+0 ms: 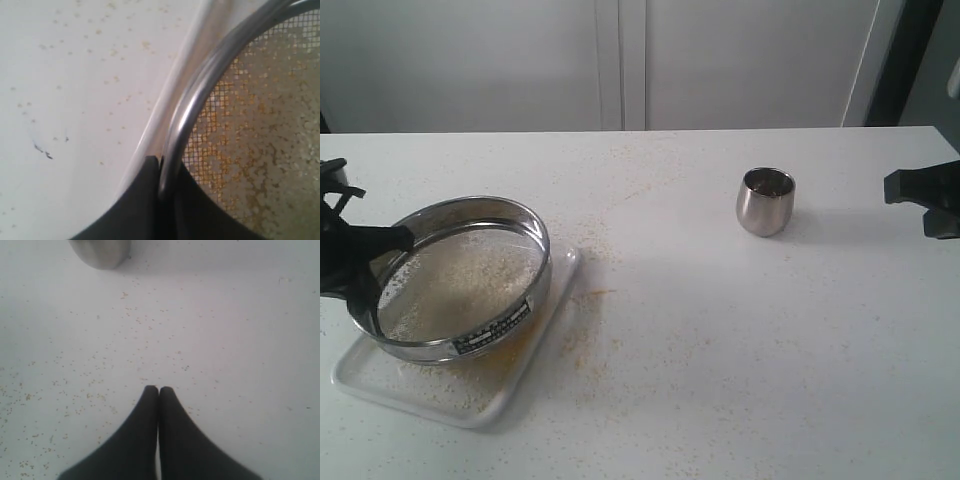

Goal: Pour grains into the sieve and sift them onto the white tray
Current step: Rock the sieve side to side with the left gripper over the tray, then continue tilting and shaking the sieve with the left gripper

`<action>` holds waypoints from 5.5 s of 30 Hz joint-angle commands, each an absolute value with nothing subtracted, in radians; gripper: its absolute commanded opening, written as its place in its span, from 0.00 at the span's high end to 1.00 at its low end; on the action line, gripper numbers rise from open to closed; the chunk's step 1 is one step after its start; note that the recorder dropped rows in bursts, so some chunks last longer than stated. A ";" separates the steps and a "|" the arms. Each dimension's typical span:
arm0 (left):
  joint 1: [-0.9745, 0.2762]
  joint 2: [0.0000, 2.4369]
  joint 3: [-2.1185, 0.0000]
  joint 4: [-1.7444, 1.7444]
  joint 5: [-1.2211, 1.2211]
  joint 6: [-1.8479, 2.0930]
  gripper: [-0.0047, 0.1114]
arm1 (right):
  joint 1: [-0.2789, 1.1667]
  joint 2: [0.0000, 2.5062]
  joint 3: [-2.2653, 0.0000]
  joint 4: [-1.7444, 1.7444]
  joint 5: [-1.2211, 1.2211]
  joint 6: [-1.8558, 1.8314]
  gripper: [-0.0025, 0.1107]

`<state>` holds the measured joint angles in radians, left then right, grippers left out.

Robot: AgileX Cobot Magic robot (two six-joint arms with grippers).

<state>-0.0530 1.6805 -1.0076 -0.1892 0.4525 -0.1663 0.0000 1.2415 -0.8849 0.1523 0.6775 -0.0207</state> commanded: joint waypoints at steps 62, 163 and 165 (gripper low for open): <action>-0.096 1.664 -1.020 -0.147 0.436 -0.323 0.96 | -0.006 1.235 -0.881 0.153 0.650 0.000 0.98; -0.069 1.721 -1.031 -0.193 0.414 -0.111 0.96 | -0.006 1.235 -0.881 0.153 0.619 0.000 0.98; -0.045 1.721 -1.031 -0.197 0.430 -0.167 0.96 | -0.006 1.235 -0.881 0.153 0.619 0.000 0.98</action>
